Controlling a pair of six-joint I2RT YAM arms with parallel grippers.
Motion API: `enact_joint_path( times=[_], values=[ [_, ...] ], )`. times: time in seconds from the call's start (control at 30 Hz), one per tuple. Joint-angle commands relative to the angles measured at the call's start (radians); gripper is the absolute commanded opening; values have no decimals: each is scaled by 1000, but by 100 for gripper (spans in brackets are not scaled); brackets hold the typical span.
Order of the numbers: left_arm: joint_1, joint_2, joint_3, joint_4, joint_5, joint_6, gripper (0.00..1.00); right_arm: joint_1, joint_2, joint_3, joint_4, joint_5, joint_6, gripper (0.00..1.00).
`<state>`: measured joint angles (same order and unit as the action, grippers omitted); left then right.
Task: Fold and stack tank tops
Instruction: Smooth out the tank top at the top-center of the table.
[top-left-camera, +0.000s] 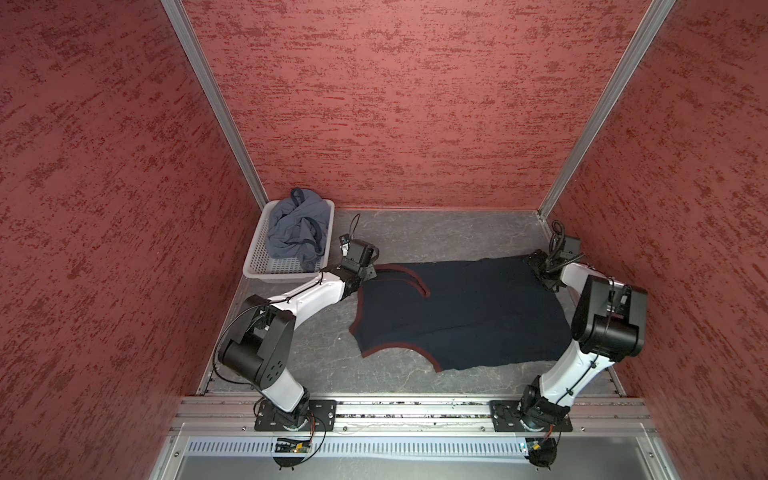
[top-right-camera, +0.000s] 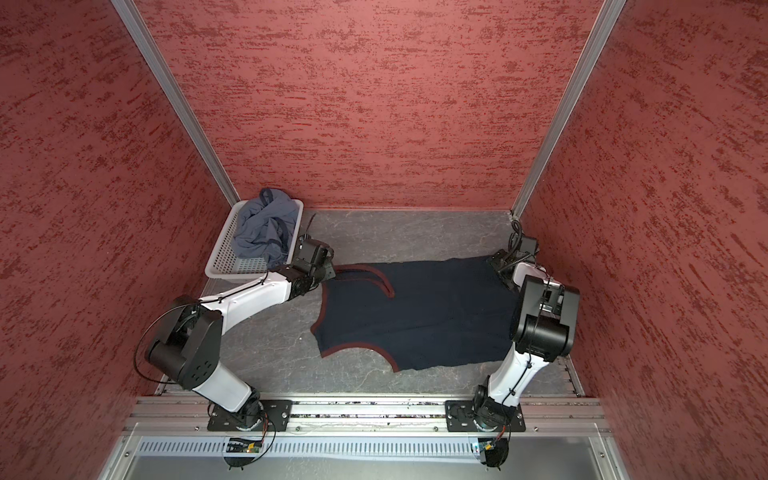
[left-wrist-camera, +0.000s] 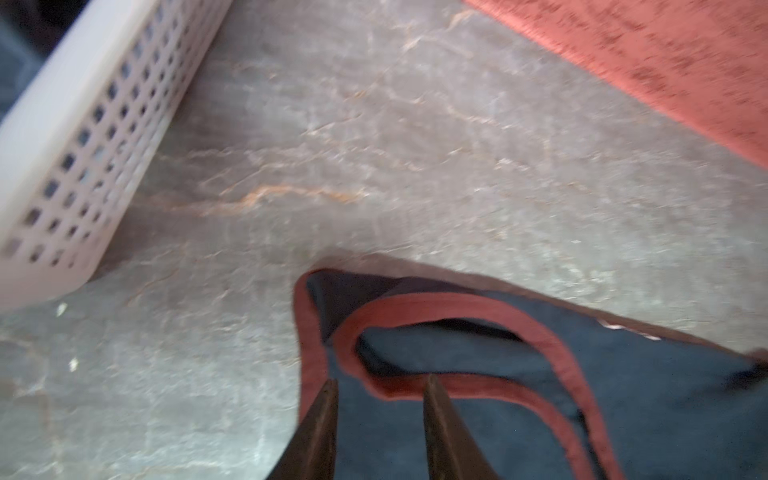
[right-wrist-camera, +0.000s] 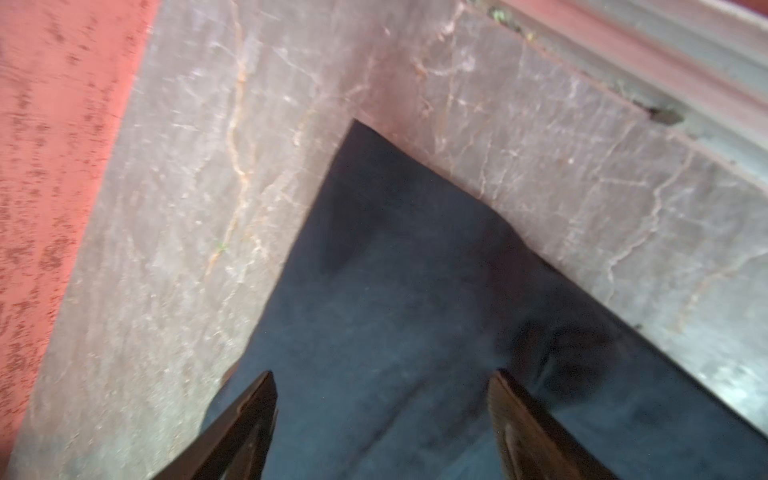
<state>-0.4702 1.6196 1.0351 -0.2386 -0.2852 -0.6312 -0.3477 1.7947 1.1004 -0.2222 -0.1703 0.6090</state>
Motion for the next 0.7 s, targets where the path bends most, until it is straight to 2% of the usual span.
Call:
enact_joint_path(
  times=[0.0,0.13,0.27,0.53,0.67],
  values=[
    [2,60,45,6,44,20,38,42,-26,-11,-10,12,-8,82],
    [12,171,146,-19,154,60,37,100,-19,-16,-1,-3,-21,82],
    [35,204,161,-21,174,34,37,130,0,-14,4,-11,-35,81],
    [93,203,24,-9,183,-31,33,134,22,-10,-18,34,-35,79],
    [113,194,-43,15,201,-55,27,132,21,-2,-30,58,-31,79]
  ],
)
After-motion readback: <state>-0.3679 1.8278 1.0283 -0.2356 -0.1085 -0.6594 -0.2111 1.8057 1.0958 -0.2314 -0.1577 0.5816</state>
